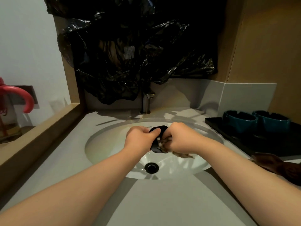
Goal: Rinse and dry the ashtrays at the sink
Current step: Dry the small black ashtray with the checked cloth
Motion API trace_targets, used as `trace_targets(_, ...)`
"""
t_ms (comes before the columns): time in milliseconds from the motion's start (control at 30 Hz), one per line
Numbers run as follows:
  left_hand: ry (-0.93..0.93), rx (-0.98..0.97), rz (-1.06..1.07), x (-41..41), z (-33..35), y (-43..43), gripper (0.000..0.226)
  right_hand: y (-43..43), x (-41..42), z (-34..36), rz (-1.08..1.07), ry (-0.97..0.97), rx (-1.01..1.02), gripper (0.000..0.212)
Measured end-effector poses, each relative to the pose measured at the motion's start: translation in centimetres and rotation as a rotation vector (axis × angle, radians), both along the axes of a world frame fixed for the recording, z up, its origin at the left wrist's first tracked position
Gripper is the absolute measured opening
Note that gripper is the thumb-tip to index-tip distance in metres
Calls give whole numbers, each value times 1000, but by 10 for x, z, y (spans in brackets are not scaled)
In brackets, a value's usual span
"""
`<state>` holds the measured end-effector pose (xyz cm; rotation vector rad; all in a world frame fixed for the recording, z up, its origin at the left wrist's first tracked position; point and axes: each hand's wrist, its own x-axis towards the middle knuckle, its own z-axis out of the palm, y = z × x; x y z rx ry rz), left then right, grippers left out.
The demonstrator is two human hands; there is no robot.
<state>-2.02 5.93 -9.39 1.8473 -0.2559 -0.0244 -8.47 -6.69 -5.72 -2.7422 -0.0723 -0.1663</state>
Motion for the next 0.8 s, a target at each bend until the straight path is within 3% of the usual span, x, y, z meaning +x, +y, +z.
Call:
trace_targets(67,10,-23,-19,0,0,2,38,-4,-4,0,-31,13,202,12)
trace_targets(133,27,-57,-27,-1,2,3,33,-7,-9,-1,-32,12,293,16)
trace_targets(233,2,-31,-35,-9,8,1,23,-6,-13,0,6,7,-114,31)
trace_targets(300,2,-43,-27,-15,14,0,22,-6,-14,1,-8,-145,-435,31)
trace_targets(333,16,-64,-21,-18,17,0,23,-8,-16,2,-19,-236,-484,31)
trace_targets(467,158,-138,-36,-20,18,1,28,-27,-41,8,-191,-474,-238,33)
trace_targets(633,504,-558,-241,-35,37,-29,42,-75,-95,26,-438,-530,19,32)
trace_targets(800,436,-451,-401,-76,46,-94,45,-144,-158,46,-671,-617,116,31)
